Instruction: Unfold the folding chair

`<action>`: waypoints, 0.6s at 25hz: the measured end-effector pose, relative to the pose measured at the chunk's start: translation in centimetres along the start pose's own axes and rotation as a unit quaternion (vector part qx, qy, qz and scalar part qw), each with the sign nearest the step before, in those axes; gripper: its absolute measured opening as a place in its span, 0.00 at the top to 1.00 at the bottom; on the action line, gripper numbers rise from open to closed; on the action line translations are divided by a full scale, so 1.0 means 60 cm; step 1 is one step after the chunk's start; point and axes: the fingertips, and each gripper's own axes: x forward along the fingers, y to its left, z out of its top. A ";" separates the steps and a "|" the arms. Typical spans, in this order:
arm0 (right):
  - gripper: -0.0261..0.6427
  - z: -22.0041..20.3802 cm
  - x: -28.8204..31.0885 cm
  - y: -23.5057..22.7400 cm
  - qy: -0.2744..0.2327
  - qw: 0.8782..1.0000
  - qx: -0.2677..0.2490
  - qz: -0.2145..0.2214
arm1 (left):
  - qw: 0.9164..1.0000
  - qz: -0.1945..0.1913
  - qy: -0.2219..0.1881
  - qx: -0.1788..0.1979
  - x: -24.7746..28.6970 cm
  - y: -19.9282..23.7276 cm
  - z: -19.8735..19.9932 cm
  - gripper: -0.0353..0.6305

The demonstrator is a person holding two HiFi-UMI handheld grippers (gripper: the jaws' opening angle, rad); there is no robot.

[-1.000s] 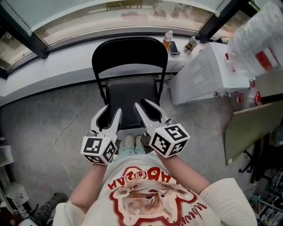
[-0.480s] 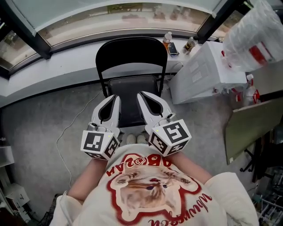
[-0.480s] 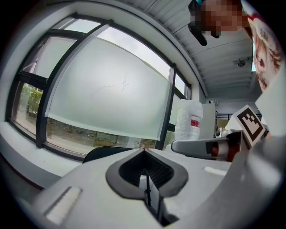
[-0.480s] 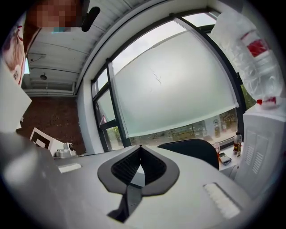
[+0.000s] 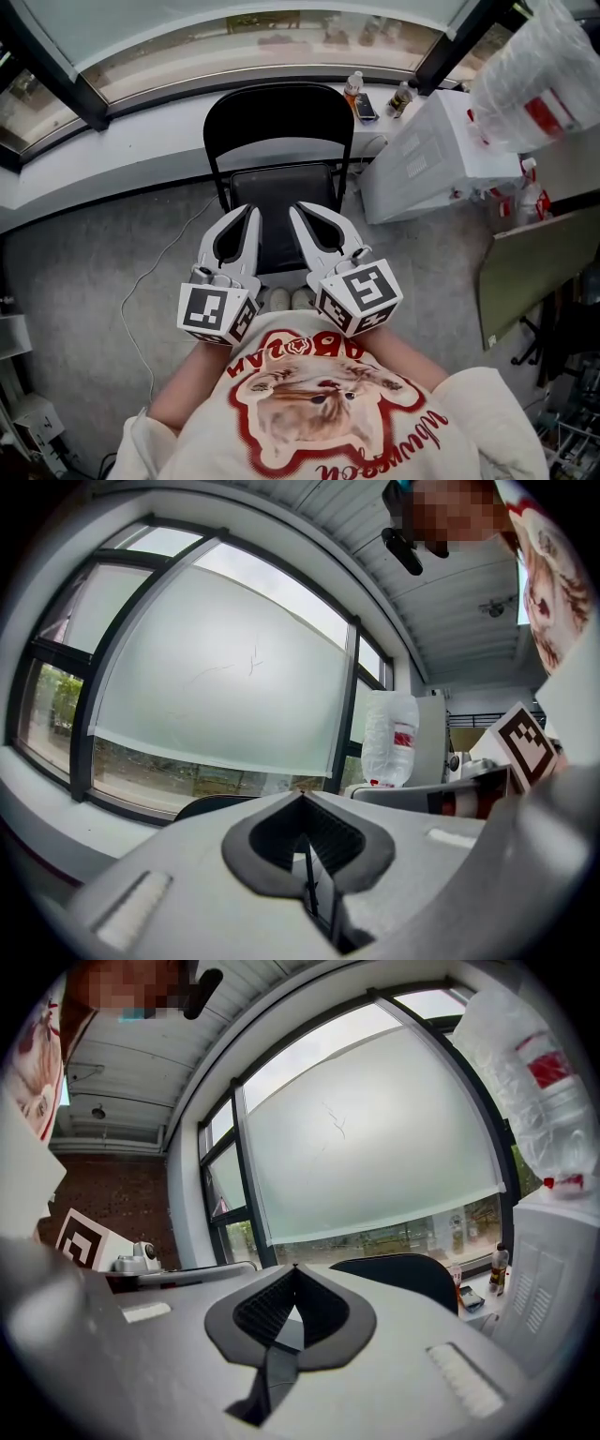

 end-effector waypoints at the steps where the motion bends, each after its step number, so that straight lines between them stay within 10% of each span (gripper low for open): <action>1: 0.93 -0.002 -0.002 0.001 0.001 1.000 0.001 -0.001 | 1.000 0.000 0.000 0.000 -0.003 0.000 -0.004 0.94; 15: 0.93 -0.044 -0.082 0.018 -0.011 0.999 0.006 -0.029 | 1.000 -0.001 0.017 -0.009 -0.066 -0.016 -0.048 0.94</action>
